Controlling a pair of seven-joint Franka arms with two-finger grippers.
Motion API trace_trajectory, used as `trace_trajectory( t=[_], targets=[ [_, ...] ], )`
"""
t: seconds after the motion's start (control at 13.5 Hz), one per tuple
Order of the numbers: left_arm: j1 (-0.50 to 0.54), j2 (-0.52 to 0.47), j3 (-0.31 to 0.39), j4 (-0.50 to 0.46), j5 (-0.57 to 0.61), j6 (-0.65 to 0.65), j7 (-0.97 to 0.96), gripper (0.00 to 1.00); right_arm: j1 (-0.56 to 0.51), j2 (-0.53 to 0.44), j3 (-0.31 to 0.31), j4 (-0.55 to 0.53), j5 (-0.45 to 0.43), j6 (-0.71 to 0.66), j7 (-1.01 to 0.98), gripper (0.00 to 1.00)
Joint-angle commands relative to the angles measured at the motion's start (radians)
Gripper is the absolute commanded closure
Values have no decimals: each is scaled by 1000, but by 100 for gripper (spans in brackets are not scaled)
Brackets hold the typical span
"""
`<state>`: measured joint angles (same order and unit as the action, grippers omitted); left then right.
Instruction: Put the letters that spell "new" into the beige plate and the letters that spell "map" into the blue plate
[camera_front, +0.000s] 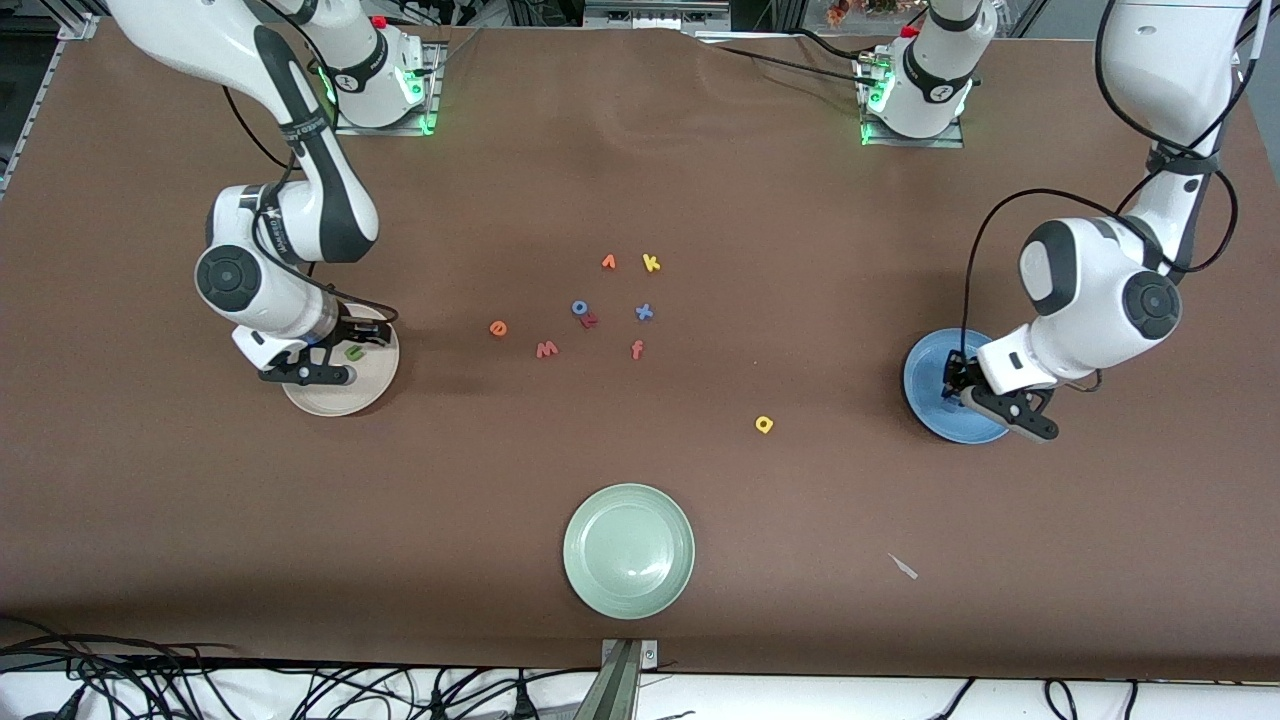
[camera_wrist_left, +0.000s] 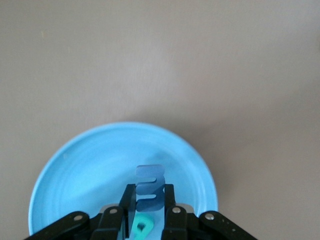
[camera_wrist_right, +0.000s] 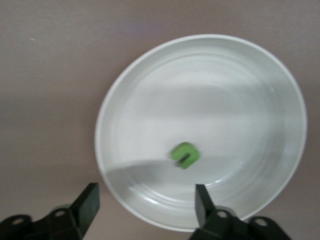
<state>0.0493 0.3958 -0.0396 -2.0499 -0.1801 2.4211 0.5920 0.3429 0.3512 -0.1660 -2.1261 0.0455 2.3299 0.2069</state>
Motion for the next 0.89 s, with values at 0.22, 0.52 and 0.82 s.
trace_trajectory(
  t=[0.22, 0.52, 0.82],
  targets=[
    [-12, -25, -16, -44, 16, 1, -6, 26, 4, -9, 121, 18, 17, 0, 245, 0],
    [-83, -8, -43, -1, 8, 23, -58, 26, 5, 0, 198, 14, 17, 75, 380, 0],
    [-251, 58, -43, 123, 11, 38, -343, 26, 8, 32, 256, 8, 17, 137, 480, 0]
  ],
)
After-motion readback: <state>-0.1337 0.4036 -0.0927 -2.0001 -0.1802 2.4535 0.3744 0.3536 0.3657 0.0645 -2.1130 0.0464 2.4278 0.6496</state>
